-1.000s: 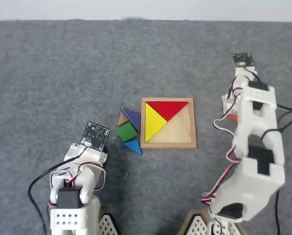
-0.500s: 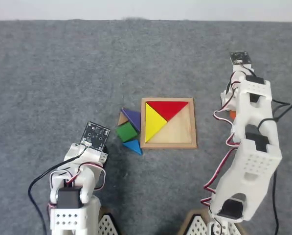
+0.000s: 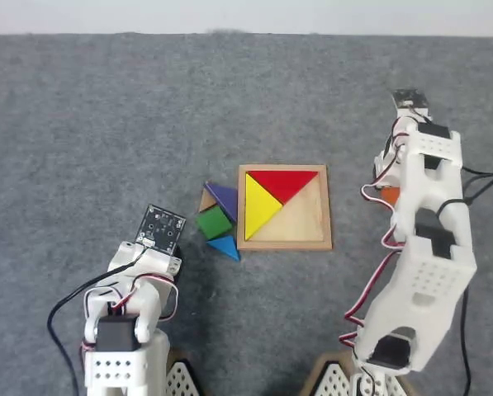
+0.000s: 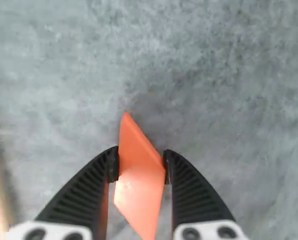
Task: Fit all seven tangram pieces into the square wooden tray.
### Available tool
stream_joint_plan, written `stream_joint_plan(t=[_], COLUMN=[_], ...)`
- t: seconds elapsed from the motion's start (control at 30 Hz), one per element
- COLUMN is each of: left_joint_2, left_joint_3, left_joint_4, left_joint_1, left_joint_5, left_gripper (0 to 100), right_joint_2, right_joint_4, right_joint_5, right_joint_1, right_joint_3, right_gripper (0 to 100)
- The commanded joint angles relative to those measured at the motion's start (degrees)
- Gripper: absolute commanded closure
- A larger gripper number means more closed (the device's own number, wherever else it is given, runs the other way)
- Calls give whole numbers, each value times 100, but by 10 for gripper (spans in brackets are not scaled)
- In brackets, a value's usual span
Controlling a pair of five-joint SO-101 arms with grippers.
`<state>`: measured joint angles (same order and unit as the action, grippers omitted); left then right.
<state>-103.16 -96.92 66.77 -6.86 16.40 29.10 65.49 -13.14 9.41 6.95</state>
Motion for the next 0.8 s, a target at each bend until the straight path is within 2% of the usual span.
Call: stream_joint_plan(t=[0.0, 0.2, 0.37, 0.57, 0.77], left_joint_2=[-88, -88, -88, -88, -88], left_joint_3=[48, 48, 48, 48, 48], left_joint_4=[-79, -79, -79, -79, -79], left_joint_1=[-26, -26, -26, -26, -26], left_joint_5=[26, 26, 26, 26, 26], left_gripper=[870, 870, 870, 870, 870], right_joint_2=[-1191, -2457, -3292, -3196, -2563], right_joint_4=[497, 558, -207, -1095, -1437], right_joint_5=[484, 1266, 1679, 2127, 2127], right_joint_1=[-541, -1437, -2290, -2958, -2941], right_joint_3=[176, -686, -2084, -2963, -2945], right_gripper=[991, 991, 991, 991, 991])
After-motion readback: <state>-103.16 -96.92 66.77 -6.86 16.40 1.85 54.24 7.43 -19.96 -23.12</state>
